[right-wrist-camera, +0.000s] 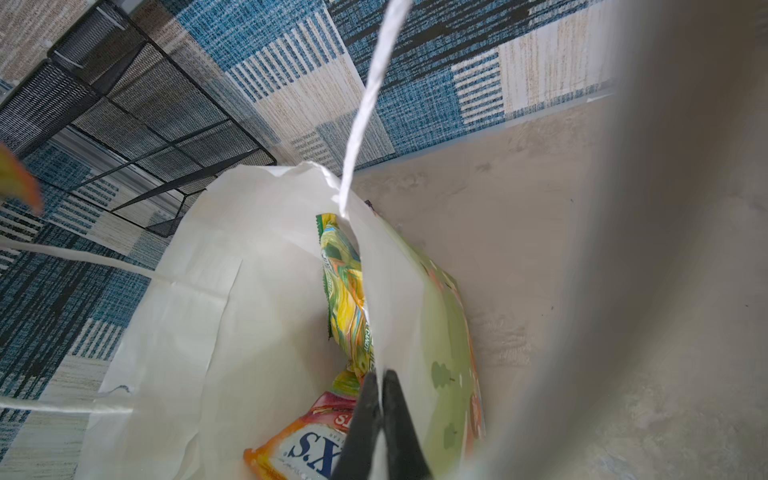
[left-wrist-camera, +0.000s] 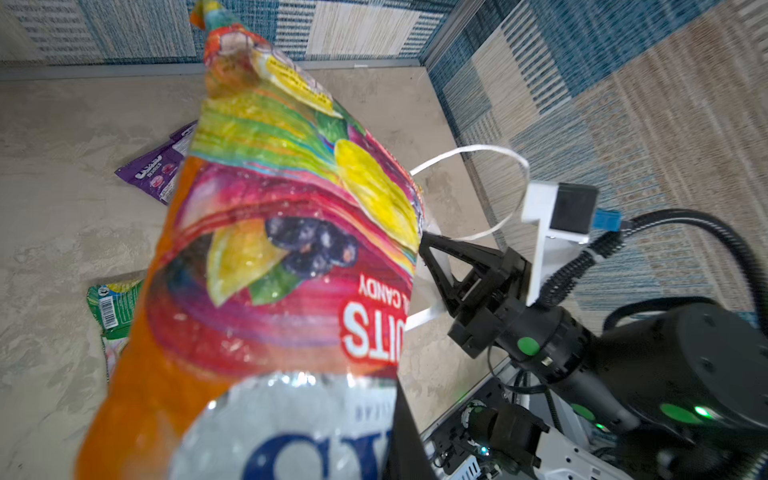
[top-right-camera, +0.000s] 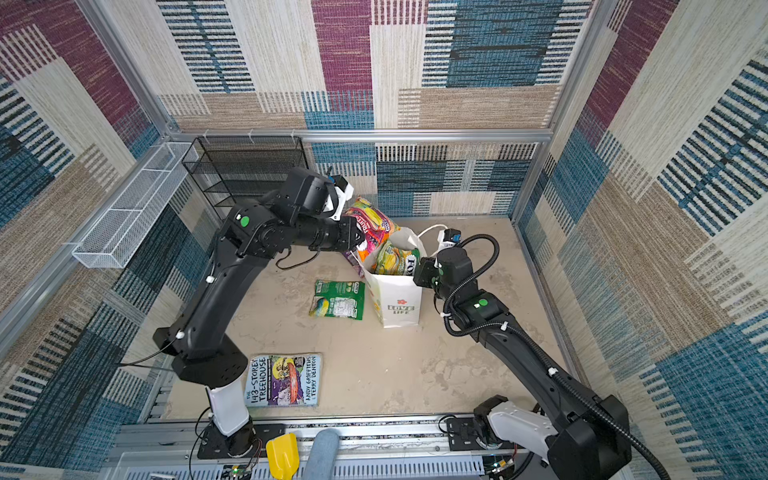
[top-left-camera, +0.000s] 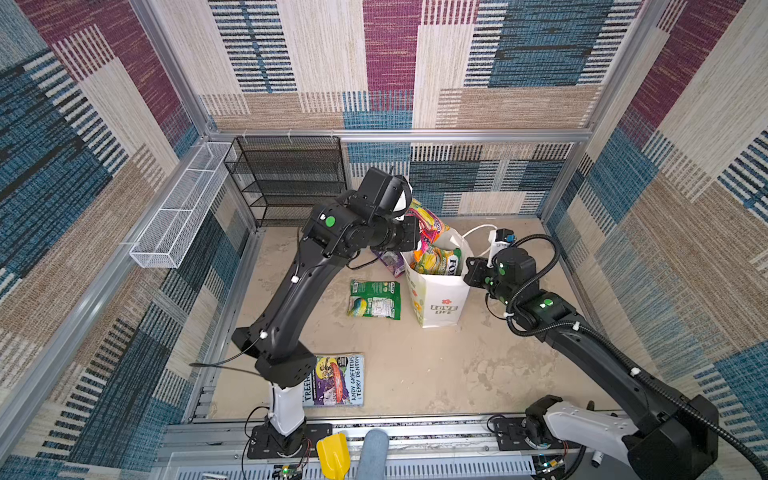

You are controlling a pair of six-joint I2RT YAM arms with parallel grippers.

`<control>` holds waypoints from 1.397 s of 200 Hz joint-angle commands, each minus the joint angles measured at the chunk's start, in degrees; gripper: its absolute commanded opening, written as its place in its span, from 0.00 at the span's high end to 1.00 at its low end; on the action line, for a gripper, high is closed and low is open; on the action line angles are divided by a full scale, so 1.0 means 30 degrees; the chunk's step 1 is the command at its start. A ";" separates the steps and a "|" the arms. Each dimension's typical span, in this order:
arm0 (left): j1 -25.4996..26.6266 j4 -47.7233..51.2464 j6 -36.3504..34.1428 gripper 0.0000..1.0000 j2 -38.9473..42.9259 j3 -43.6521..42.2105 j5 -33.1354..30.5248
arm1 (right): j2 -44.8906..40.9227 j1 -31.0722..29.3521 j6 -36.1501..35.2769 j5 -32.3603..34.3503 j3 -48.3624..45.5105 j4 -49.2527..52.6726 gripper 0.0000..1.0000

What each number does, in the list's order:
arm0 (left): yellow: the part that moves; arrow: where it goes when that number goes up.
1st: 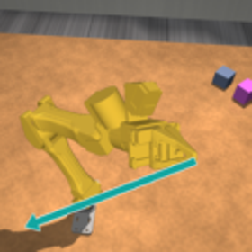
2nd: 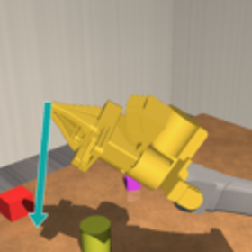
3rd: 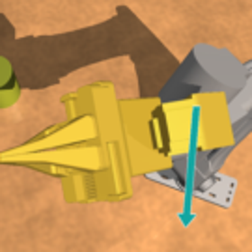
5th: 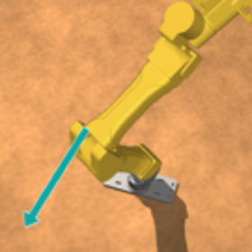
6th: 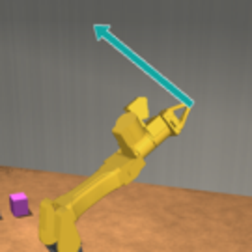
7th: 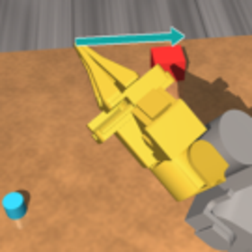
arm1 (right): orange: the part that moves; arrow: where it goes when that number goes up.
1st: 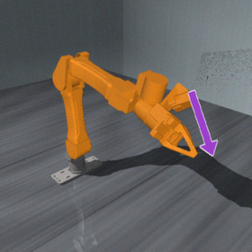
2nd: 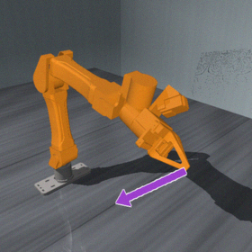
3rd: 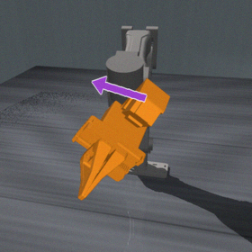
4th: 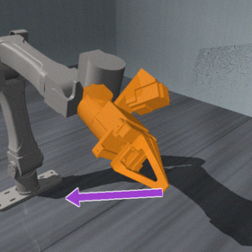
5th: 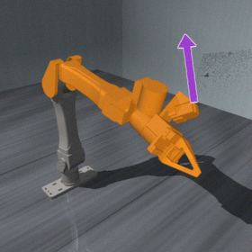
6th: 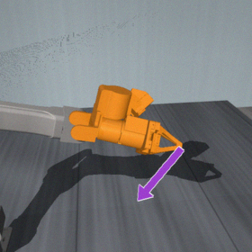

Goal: Place the snacks into the paper bag
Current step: 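Lift the orange packet and carry it over the bag with the left gripper, then lower the orange packet into the bag and open the left gripper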

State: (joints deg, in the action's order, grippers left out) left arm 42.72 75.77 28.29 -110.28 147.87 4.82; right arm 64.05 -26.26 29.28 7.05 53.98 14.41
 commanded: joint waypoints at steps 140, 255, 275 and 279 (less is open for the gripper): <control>0.0553 0.1350 -0.0555 1.00 -0.3551 0.1487 -0.1254 | 0.0432 -0.0009 -0.0228 -0.0908 -0.0136 -0.1114 1.00; 0.1082 -0.1657 0.2006 1.00 -0.5603 0.2279 0.1249 | 0.0399 -0.0006 -0.0410 -0.1211 -0.0289 -0.1418 1.00; 0.1082 -0.1849 0.2694 1.00 -0.5539 0.2301 0.1097 | 0.0654 -0.0007 -0.0434 -0.1474 -0.0159 -0.1309 1.00; 0.1082 -0.1884 0.2761 1.00 -0.5457 0.2308 0.1115 | 0.0679 -0.0013 -0.0464 -0.1550 -0.0123 -0.1285 1.00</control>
State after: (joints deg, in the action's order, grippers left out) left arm 45.84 75.37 32.95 -127.15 154.54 6.55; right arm 65.47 -26.24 28.45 4.51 53.39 11.70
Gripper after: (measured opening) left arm 0.117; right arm 0.052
